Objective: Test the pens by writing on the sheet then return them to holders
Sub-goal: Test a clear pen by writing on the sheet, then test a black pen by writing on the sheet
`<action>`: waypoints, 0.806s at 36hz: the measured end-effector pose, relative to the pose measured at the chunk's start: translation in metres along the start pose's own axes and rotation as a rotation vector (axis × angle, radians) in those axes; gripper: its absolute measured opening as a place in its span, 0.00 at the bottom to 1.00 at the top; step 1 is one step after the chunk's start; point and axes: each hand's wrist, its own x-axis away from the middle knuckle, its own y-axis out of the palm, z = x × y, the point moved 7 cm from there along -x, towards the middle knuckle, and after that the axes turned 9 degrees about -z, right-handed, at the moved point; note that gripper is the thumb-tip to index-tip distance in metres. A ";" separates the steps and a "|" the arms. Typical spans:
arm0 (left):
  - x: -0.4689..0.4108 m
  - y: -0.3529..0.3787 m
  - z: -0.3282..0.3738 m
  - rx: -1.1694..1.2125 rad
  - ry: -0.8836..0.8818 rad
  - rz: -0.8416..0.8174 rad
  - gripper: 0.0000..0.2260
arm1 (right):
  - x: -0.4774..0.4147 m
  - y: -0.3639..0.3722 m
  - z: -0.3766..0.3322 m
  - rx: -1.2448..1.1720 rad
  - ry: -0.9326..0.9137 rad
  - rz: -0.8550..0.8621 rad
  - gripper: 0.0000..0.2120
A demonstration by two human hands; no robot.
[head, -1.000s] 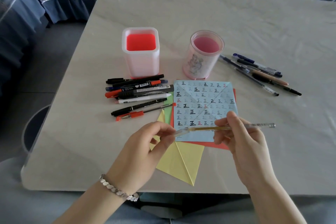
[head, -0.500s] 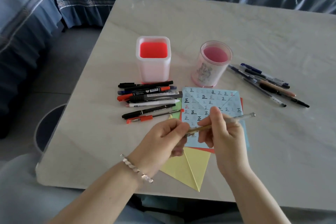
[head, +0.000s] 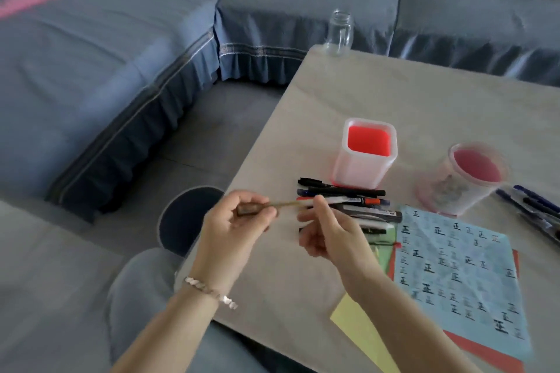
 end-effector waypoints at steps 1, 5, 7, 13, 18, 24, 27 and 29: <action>-0.005 -0.017 0.001 -0.047 0.032 0.071 0.08 | -0.004 0.006 0.000 0.037 0.001 -0.035 0.17; -0.023 -0.085 0.013 -0.486 0.164 0.269 0.06 | -0.015 0.015 0.002 0.213 0.001 -0.084 0.12; -0.034 -0.111 0.005 -0.672 0.130 0.285 0.04 | -0.018 0.014 0.005 0.238 0.006 -0.075 0.12; -0.070 -0.134 -0.061 -0.811 -0.177 0.149 0.05 | -0.019 0.000 0.020 0.280 0.059 -0.039 0.13; -0.070 -0.093 -0.050 -0.876 -0.060 0.126 0.14 | -0.010 -0.020 0.027 0.334 0.063 0.011 0.13; -0.033 0.020 -0.005 -0.832 0.398 -0.097 0.10 | 0.006 -0.057 0.032 0.404 0.079 0.060 0.11; -0.012 0.075 -0.002 -0.773 0.461 -0.249 0.10 | 0.017 -0.081 0.033 0.411 0.088 0.093 0.11; 0.001 0.106 -0.006 -0.748 0.476 -0.331 0.10 | 0.027 -0.099 0.033 0.464 0.082 0.113 0.11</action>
